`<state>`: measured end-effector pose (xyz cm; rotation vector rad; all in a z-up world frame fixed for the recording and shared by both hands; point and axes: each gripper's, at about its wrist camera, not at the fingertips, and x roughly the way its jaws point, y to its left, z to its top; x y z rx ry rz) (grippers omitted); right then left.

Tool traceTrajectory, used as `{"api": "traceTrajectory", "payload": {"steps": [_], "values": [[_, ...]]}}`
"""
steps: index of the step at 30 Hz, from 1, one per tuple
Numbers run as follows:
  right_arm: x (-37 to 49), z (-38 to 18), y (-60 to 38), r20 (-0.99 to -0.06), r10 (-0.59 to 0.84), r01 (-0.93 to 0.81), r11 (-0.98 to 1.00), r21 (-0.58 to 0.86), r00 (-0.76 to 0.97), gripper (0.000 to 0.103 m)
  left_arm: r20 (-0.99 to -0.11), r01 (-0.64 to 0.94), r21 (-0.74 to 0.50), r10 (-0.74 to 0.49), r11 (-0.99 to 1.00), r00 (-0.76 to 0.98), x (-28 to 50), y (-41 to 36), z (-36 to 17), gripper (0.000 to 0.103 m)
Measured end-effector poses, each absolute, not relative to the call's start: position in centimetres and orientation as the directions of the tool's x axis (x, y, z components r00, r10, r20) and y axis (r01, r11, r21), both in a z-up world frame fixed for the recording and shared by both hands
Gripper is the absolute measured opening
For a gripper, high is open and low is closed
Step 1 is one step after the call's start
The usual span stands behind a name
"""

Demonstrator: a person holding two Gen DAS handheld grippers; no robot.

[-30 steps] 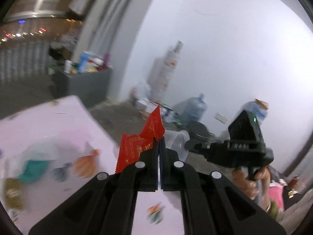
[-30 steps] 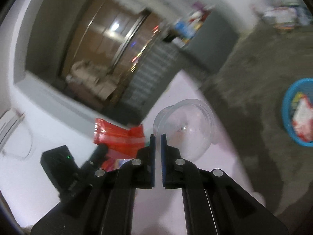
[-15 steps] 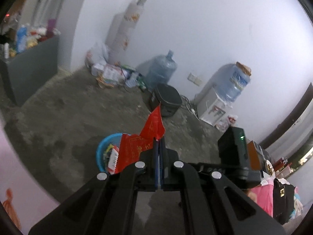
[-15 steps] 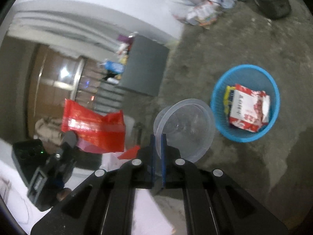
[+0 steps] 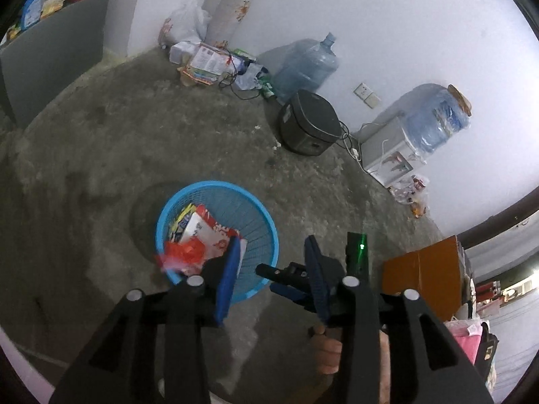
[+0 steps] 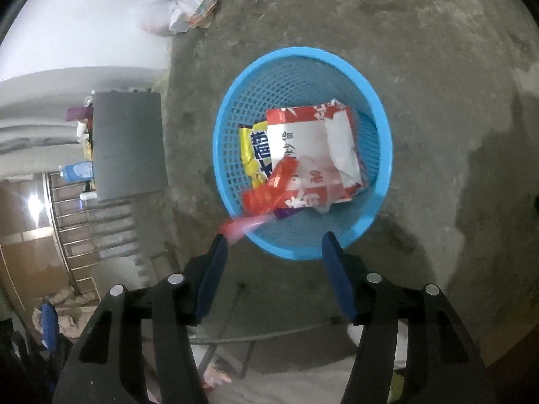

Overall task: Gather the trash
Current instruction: 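Carry the red wrapper and clear cup over the blue wastebasket and open both tools, then move both open tools back over the table trash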

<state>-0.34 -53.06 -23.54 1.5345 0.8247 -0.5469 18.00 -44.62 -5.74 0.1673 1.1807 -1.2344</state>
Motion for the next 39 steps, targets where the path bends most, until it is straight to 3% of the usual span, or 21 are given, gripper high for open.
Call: {"api": "traceTrajectory", "payload": {"steps": [12,23,30,39], "values": [[-0.6,-13.4,-49.5,-0.681,0.097,0.649,0.234,0.724,0.726,0.057,-0.69,0.8,-0.405,-0.722,0.444,0.052,17.4,-34.7,1.2,0.044],[6.3,-4.1,-40.9,-0.566,0.252,0.358,0.56,0.747,0.785,0.059,-0.577,0.687,-0.33,-0.714,0.648,0.397,15.1,-16.2,6.4,0.046],[9.9,-1.0,-32.5,-0.532,0.423,0.169,0.644,0.746,0.734,0.059,-0.518,0.547,-0.3,-0.615,0.782,0.594,12.5,-3.9,7.2,0.046],[14.5,-0.5,-19.5,-0.542,0.654,-0.059,0.665,0.745,0.528,0.059,-0.546,0.262,-0.299,-0.39,0.918,0.742,7.2,12.2,4.2,0.046]]}}
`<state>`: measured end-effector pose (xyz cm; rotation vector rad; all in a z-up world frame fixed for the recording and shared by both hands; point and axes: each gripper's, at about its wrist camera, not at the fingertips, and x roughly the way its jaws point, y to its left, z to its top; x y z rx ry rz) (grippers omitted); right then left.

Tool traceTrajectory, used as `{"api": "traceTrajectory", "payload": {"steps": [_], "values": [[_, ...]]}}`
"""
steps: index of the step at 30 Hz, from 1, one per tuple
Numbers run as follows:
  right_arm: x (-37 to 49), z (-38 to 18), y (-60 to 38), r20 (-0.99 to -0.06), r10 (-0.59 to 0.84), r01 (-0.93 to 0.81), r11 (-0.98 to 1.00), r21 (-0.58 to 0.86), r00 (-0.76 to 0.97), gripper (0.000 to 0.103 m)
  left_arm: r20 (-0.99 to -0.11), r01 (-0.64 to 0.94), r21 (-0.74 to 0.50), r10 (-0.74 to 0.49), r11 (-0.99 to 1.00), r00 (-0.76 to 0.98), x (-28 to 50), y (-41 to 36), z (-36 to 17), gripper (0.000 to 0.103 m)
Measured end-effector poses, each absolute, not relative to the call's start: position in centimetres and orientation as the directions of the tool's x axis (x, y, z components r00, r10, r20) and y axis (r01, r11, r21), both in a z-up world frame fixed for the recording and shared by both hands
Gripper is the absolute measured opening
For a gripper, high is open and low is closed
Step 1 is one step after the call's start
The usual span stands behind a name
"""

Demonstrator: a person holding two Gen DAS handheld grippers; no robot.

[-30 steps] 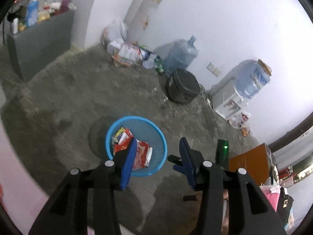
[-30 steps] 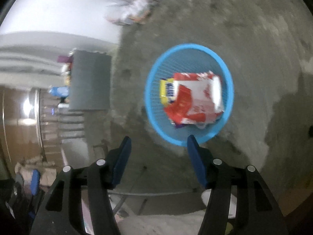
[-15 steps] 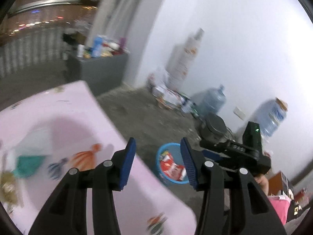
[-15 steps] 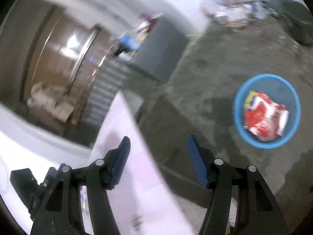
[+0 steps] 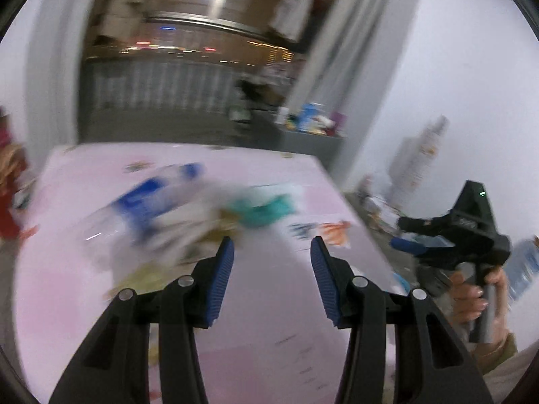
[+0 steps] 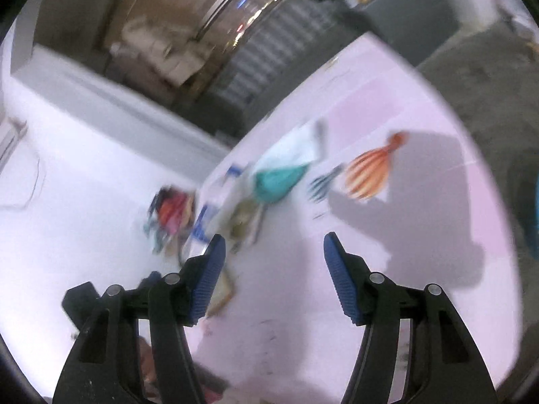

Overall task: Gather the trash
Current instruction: 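Move both open tools back over the table trash, then grasp the yellow snack wrapper with the left tool while the right tool grasps the gold pouch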

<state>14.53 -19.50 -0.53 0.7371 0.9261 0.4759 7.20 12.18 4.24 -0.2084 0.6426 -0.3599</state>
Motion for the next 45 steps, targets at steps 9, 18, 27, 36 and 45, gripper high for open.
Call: {"api": "traceTrajectory", "payload": {"steps": [9,18,27,36,45], "values": [[16.4,-2.2,-9.3,-0.604,0.732,-0.121,0.662,0.739,0.316,0.048,-0.617,0.073,-0.387,-0.316,0.919,0.721,6.8,19.9,-0.4,0.046],[19.2,-1.0,-4.3,-0.636,0.701,-0.145,0.701,0.698,0.324,0.048,-0.624,0.074,-0.427,-0.353,0.901,0.697,7.4,21.5,-2.8,0.046],[20.2,-2.6,-2.6,-0.714,0.605,-0.098,0.783,0.614,0.353,0.046,-0.673,0.03,-0.476,-0.385,0.879,0.632,8.7,22.6,-5.8,0.046],[23.0,-3.5,-1.7,-0.778,0.468,-0.043,0.866,0.498,0.419,0.056,-0.7,0.001,-0.481,-0.384,0.877,0.602,10.3,22.8,-6.6,0.046],[22.8,-4.5,-0.9,-0.813,0.439,-0.127,0.897,0.424,0.382,0.028,-0.711,0.004,-0.466,-0.377,0.885,0.594,10.5,23.1,-6.7,0.046]]}}
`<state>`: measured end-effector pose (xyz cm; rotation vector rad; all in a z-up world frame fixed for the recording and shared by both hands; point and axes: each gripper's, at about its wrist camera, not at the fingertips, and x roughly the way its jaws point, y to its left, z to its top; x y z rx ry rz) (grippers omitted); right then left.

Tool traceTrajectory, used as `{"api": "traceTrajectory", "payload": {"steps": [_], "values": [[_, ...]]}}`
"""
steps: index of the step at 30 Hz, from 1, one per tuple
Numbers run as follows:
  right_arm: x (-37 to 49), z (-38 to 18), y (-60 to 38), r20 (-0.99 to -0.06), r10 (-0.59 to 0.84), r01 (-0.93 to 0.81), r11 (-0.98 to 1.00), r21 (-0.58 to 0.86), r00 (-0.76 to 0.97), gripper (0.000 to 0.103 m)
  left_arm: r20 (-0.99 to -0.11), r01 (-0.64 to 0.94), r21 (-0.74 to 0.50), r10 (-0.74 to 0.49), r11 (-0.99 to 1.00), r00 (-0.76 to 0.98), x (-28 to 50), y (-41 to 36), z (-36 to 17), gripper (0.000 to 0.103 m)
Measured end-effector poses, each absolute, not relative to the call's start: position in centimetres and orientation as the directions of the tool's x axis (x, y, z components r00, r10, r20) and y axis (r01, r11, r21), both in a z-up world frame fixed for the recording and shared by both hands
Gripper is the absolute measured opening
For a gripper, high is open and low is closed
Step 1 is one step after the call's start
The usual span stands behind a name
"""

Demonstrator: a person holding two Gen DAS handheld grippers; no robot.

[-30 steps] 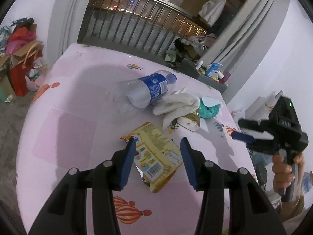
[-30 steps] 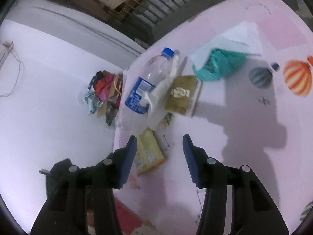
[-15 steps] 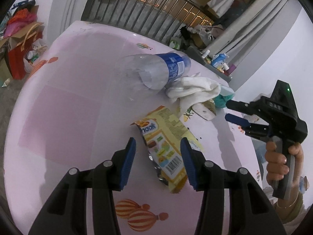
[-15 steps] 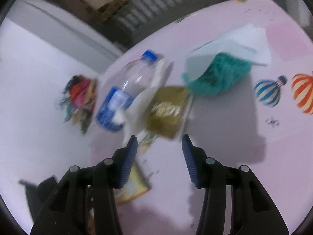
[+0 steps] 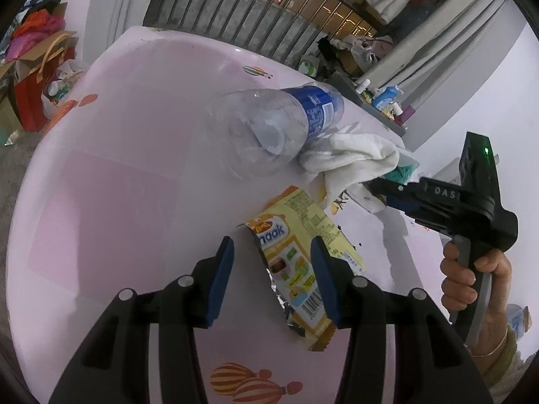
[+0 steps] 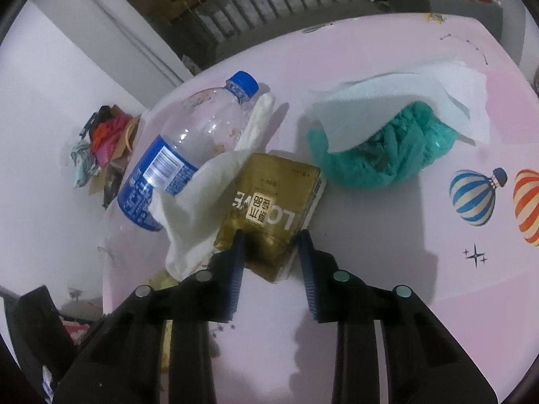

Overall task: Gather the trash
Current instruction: 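Grasp the yellow snack wrapper with the left tool while the right tool grasps the gold pouch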

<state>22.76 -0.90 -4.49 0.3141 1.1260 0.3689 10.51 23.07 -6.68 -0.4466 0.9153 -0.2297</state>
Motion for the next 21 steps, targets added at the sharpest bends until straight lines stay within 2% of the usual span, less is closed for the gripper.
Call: {"api": "traceTrajectory", "payload": {"steps": [13,21], "values": [[18.8,-4.7,-4.2,-0.817,0.482,-0.13,0.875,0.466,0.316,0.026,-0.735,0.039,-0.459,-0.404,0.888,0.545,11.3,20.7,-6.7,0.046],[14.9,-4.6,-6.3,-0.808,0.503,-0.123,0.863,0.491,0.306,0.026,-0.717,0.12,-0.53,-0.519,0.839,0.465,13.0,16.1,-6.5,0.046]]}}
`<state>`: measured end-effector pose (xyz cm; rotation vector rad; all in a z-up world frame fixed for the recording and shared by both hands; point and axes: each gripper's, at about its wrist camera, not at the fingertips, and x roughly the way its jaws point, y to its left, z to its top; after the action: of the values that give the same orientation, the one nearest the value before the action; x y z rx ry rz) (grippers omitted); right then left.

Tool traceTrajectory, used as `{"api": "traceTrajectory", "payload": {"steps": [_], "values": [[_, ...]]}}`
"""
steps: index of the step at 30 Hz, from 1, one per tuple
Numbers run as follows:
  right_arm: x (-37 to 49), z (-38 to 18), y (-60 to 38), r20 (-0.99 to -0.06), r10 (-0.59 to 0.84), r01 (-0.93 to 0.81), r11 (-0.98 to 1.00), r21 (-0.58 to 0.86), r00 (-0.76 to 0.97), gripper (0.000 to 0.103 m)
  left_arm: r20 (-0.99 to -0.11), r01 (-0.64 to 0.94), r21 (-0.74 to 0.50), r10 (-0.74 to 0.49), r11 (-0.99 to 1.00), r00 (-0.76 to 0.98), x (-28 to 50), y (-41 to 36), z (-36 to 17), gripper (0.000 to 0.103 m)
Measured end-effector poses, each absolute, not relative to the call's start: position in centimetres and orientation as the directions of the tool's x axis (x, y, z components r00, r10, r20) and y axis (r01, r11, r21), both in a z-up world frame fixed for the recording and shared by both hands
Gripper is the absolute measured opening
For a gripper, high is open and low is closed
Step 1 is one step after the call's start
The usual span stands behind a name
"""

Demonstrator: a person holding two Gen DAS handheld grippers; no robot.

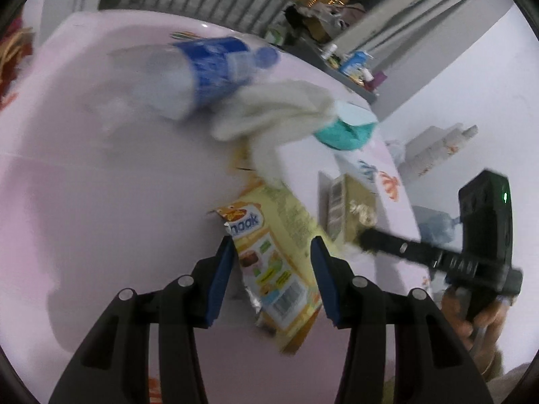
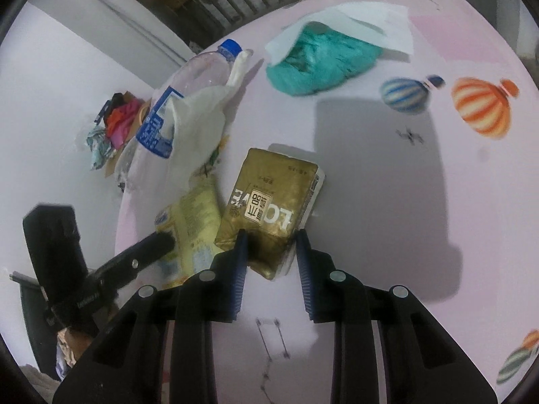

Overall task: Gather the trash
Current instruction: 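Grasp the yellow snack wrapper with the left tool while the right tool grasps the gold pouch, then lift the yellow snack wrapper with the left tool while the right tool lifts the gold pouch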

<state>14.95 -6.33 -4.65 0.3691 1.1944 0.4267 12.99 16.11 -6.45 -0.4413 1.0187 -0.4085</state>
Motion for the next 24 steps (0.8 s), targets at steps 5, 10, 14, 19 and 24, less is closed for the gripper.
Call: {"api": "traceTrajectory", "payload": {"steps": [5,10,14,19,24], "values": [[12.9,-4.7,-8.7,-0.801,0.503,-0.085,0.859,0.505,0.323,0.026,-0.662,0.175,-0.599,-0.606,0.781,0.441,12.8,13.7,-5.0,0.045],[11.2,-4.9,-10.7,-0.788,0.503,-0.051,0.852,0.521,0.355,0.026,-0.603,0.254,-0.649,-0.689,0.717,0.402,12.1,11.0,-3.5,0.045],[11.0,-5.6,-12.2,-0.765,0.52,-0.021,0.832,0.554,0.38,0.025,-0.595,0.294,-0.658,-0.718,0.693,0.36,11.7,8.6,-3.2,0.045],[10.4,-5.7,-14.0,-0.75,0.525,-0.002,0.82,0.573,0.402,0.025,-0.651,0.328,-0.59,-0.675,0.738,0.347,11.3,6.0,-3.5,0.044],[9.8,-5.7,-15.3,-0.729,0.543,0.021,0.796,0.605,0.417,0.024,-0.707,0.319,-0.529,-0.616,0.786,0.346,11.9,4.5,-4.4,0.023]]}}
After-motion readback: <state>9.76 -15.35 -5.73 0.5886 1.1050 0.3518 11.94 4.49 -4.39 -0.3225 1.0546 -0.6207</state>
